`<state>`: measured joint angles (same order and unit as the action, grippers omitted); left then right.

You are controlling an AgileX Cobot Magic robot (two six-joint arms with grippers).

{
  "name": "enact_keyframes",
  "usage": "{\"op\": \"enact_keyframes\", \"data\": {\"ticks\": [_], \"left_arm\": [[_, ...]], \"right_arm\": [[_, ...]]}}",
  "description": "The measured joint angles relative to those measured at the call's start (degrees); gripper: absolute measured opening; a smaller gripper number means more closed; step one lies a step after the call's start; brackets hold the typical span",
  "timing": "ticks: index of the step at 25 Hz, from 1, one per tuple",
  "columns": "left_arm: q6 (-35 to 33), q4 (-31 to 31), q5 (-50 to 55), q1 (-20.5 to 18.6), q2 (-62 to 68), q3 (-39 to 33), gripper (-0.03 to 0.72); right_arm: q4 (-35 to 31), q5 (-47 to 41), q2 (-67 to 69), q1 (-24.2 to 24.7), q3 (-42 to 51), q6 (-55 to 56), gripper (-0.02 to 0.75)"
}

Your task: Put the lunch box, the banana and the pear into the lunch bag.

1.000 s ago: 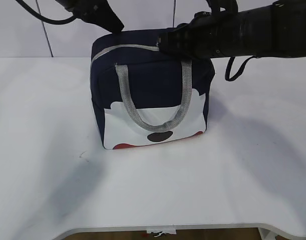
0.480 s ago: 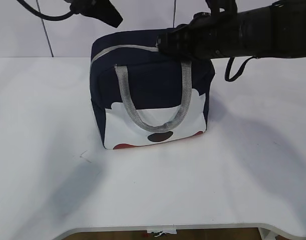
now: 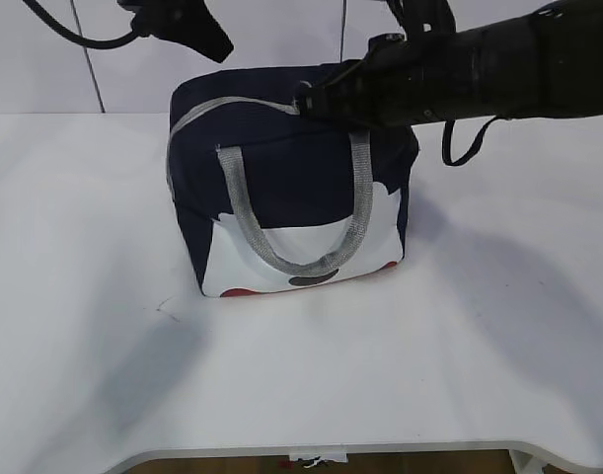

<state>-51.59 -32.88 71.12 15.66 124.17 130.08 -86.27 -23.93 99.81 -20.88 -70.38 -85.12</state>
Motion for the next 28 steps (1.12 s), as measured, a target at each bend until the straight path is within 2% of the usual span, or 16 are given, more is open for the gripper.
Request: {"op": "enact_keyframes", "data": {"ticks": [5, 16, 28], "left_arm": [[-0.1, -0.2, 0.0, 0.5, 0.5, 0.0, 0.462], [-0.2, 1.0, 0.0, 4.5, 0.7, 0.0, 0.456], [-0.4, 2.0, 0.0, 4.6, 3.1, -1.3, 0.448]], "right_arm": [[2.5, -1.1, 0.0, 0.0, 0.0, 0.0, -0.009], [3.5, -0.7, 0.0, 0.0, 0.0, -0.3, -0.009], [3.9, -0.8, 0.0, 0.0, 0.0, -0.6, -0.009]]}}
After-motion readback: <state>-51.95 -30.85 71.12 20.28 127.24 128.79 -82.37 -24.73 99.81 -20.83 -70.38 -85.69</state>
